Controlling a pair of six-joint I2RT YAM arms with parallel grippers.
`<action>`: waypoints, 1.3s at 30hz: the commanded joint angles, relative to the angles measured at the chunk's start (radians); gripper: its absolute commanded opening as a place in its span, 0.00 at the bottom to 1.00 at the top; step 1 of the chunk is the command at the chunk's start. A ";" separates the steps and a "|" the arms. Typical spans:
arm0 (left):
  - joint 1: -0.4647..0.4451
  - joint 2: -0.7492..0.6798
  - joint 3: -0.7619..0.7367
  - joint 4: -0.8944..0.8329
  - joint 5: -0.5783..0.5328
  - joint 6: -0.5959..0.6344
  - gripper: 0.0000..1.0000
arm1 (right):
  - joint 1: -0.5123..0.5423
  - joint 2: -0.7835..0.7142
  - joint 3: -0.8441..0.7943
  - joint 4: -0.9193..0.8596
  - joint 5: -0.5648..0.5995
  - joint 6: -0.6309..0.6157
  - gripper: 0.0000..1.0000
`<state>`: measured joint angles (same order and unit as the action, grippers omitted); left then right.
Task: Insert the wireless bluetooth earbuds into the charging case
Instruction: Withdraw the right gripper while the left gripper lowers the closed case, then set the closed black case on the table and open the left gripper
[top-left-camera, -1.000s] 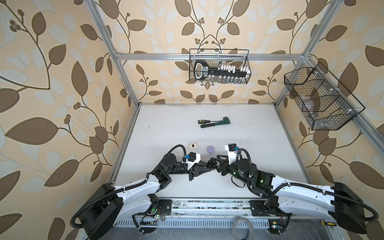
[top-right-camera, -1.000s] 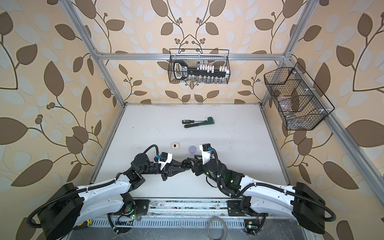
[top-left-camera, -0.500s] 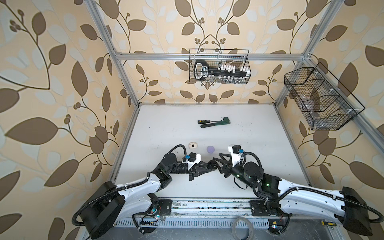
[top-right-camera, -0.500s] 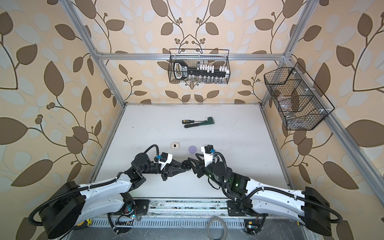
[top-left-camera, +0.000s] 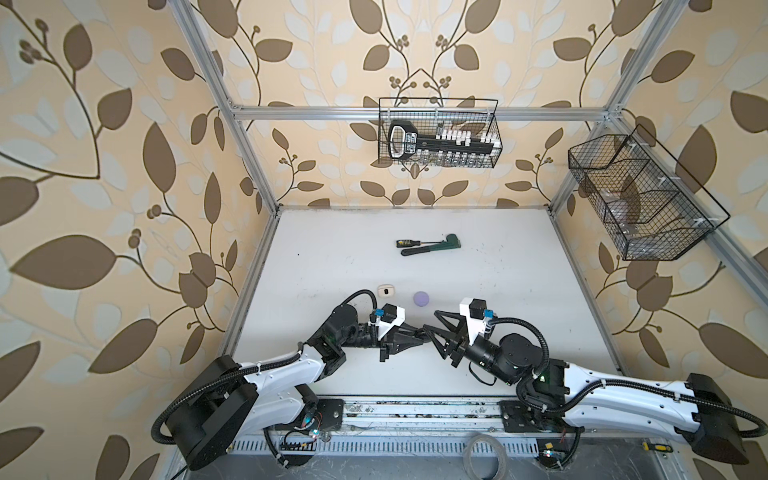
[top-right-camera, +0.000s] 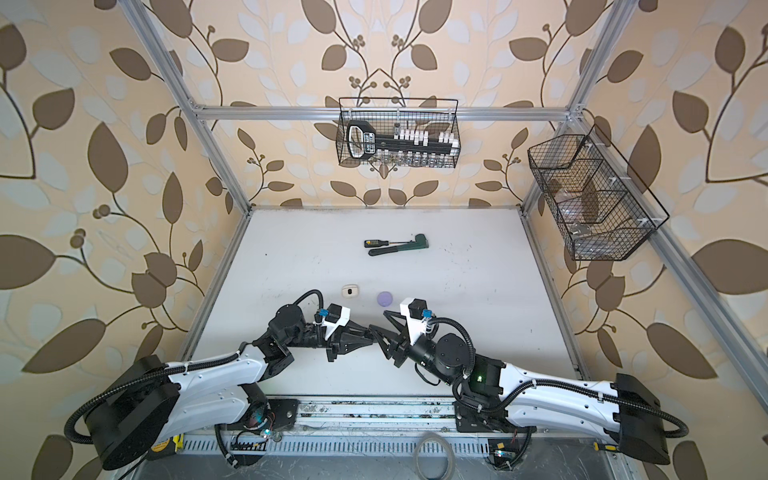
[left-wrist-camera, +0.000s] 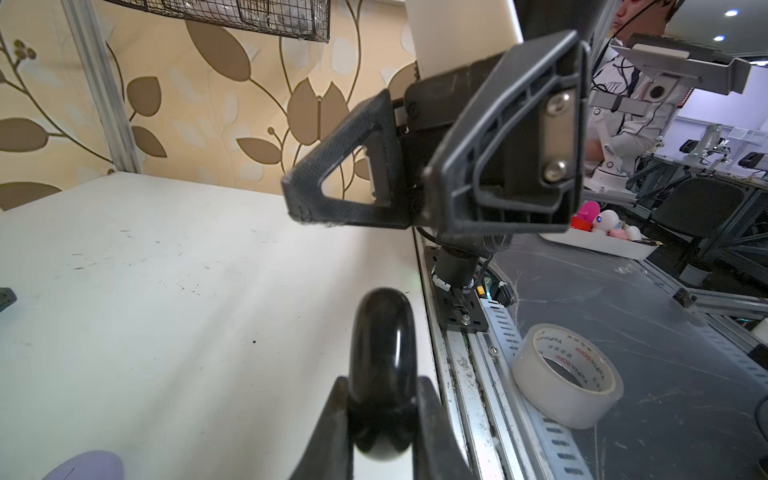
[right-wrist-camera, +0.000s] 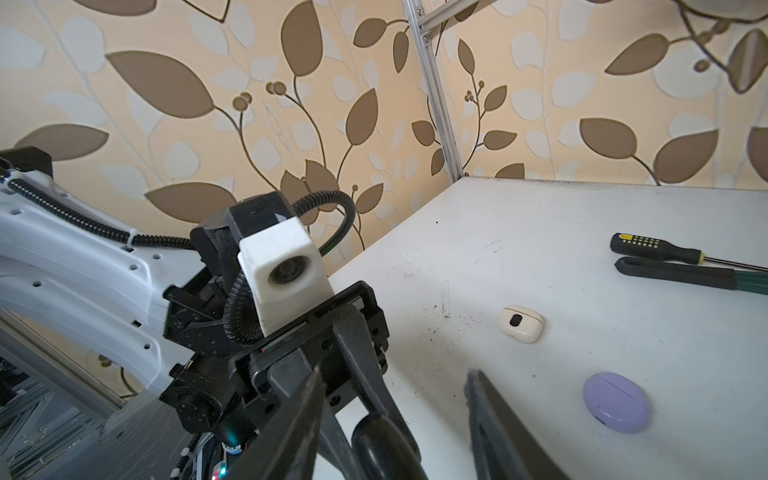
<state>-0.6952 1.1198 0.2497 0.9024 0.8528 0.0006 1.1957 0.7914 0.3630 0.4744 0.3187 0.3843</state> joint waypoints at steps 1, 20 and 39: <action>-0.006 -0.004 0.036 0.022 -0.059 0.006 0.00 | 0.004 -0.034 -0.007 -0.028 0.068 -0.006 0.56; 0.280 0.078 0.171 -0.336 -0.467 -0.587 0.00 | -0.284 -0.165 0.400 -0.776 0.477 0.341 1.00; 0.528 0.264 0.189 -0.547 -0.511 -0.758 0.00 | -1.033 0.041 0.046 -0.273 0.263 -0.145 1.00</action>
<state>-0.1699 1.3785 0.4171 0.3794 0.3557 -0.7517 0.2703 0.8158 0.4458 0.0769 0.6888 0.2932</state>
